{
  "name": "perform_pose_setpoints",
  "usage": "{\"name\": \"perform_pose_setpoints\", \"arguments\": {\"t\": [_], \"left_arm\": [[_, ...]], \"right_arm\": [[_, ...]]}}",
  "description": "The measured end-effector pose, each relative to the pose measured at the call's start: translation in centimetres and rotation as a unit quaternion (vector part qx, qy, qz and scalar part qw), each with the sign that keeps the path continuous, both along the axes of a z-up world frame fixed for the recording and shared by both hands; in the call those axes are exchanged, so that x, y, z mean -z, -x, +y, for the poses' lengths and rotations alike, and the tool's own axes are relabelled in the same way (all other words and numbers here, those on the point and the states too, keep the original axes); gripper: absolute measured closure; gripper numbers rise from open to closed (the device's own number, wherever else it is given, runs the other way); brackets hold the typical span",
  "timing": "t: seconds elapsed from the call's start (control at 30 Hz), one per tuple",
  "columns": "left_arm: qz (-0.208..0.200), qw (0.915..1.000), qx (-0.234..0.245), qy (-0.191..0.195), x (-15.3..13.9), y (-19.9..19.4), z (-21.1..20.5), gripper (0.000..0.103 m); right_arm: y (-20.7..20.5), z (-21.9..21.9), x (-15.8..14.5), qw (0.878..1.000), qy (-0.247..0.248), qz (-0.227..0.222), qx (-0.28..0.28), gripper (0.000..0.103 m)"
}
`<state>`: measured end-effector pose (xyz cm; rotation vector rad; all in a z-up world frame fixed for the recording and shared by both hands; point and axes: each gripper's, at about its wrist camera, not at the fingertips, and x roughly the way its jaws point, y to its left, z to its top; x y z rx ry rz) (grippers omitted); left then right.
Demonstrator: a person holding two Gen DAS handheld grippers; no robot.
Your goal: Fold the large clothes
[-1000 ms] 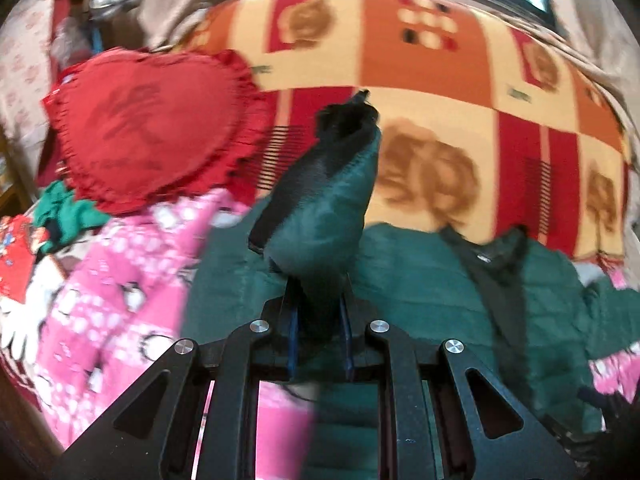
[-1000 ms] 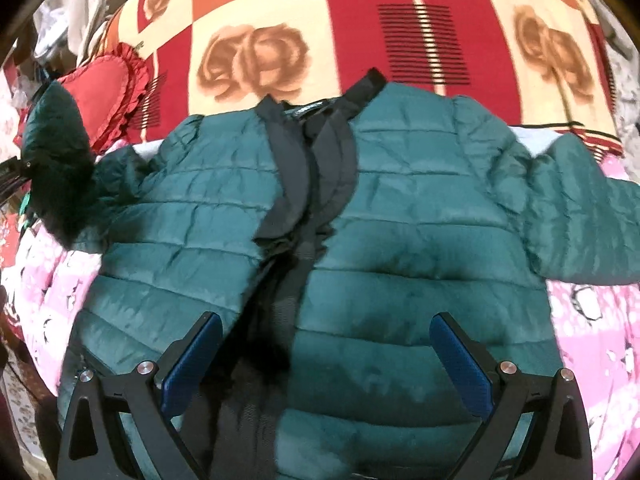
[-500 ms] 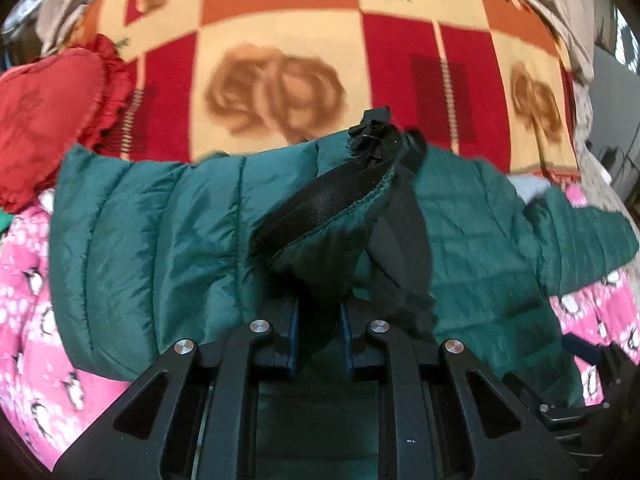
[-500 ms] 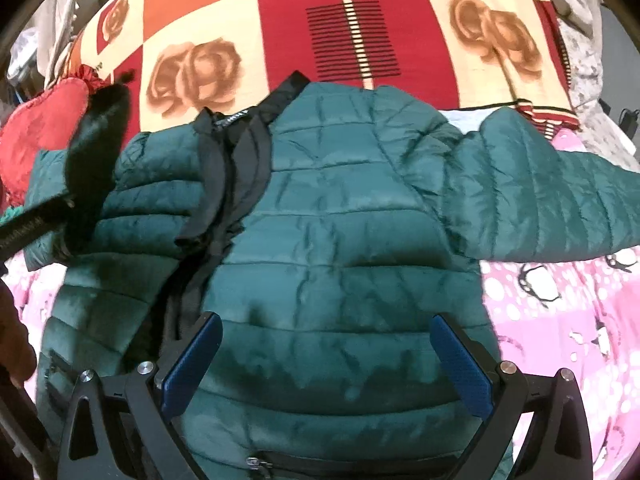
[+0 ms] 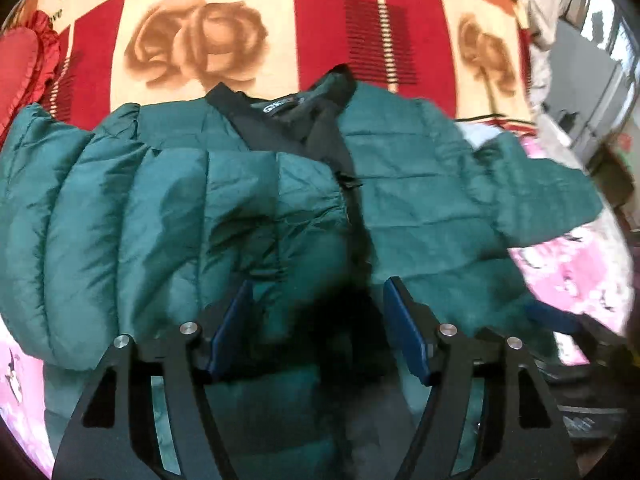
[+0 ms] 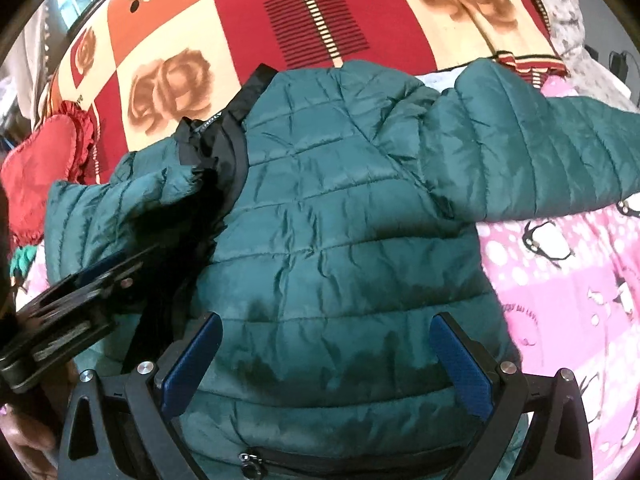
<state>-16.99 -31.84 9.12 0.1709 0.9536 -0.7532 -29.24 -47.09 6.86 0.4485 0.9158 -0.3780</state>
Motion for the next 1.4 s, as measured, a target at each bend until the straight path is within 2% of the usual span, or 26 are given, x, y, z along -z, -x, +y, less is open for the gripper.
{"name": "perform_pose_setpoints", "arguments": {"t": [0.07,0.2,0.37,0.43,0.53,0.57,0.6,0.63,0.67,0.8,0.93,1.03,1.17,1.23,1.3,1.4], "left_arm": [[-0.004,1.0,0.0,-0.001,-1.3,0.3,1.1,0.035],[-0.049,0.9985,-0.02,-0.009,-4.5,0.3,5.5,0.035],[-0.097,0.9907,-0.09,-0.032,-6.3,-1.6,12.3,0.035],[-0.096,0.9879,-0.115,-0.039,-6.1,-2.6,14.4,0.035],[-0.075,0.9837,-0.157,-0.046,-4.9,-4.2,17.8,0.035],[-0.068,0.9825,-0.167,-0.048,-4.4,-4.4,18.6,0.035],[-0.064,0.9816,-0.173,-0.05,-4.1,-4.6,19.1,0.035],[-0.063,0.981,-0.177,-0.051,-3.7,-4.7,19.4,0.035],[-0.061,0.9799,-0.183,-0.053,-3.3,-4.9,19.9,0.035],[-0.052,0.9774,-0.198,-0.054,-2.5,-5.6,20.9,0.035],[-0.033,0.9743,-0.217,-0.05,-2.1,-6.8,20.9,0.035],[-0.029,0.975,-0.217,-0.037,-2.1,-6.8,20.5,0.035],[-0.031,0.9773,-0.203,-0.052,-1.6,-6.8,19.1,0.035],[-0.028,0.9782,-0.198,-0.056,-1.2,-6.9,18.5,0.035],[-0.024,0.9786,-0.195,-0.062,-0.7,-6.9,17.9,0.035],[-0.021,0.9795,-0.19,-0.065,-0.4,-7.1,16.7,0.035]], "right_arm": [[-0.2,0.4,-0.3,1.0,-0.004,-0.004,-0.006,0.0],[-1.5,1.8,-1.7,0.999,-0.007,-0.026,-0.035,0.0],[-5.1,4.2,-2.5,0.996,-0.015,-0.048,-0.077,0.002],[-7.2,4.7,-2.0,0.995,-0.027,-0.044,-0.088,0.019],[-10.3,5.2,-0.7,0.994,-0.035,-0.028,-0.098,0.038],[-11.3,5.0,0.0,0.994,-0.038,-0.018,-0.099,0.042],[-12.1,4.9,0.7,0.994,-0.046,-0.01,-0.101,0.053],[-12.6,4.9,1.1,0.993,-0.048,-0.009,-0.103,0.057],[-12.8,5.0,1.1,0.993,-0.045,-0.011,-0.105,0.059],[-12.2,6.2,-0.9,0.991,0.03,-0.031,-0.125,0.082],[-11.0,6.0,-3.3,0.986,0.103,-0.042,-0.128,0.086],[-9.7,4.6,-5.4,0.981,0.154,-0.053,-0.108,0.087],[-8.6,1.2,-6.6,0.974,0.213,-0.046,-0.06,0.087],[-8.4,-0.9,-6.0,0.968,0.246,-0.032,-0.024,0.087],[-8.9,-2.9,-4.5,0.973,0.228,-0.015,-0.008,0.087],[-9.8,-5.5,-1.4,0.989,0.15,-0.006,0.007,0.087]]}}
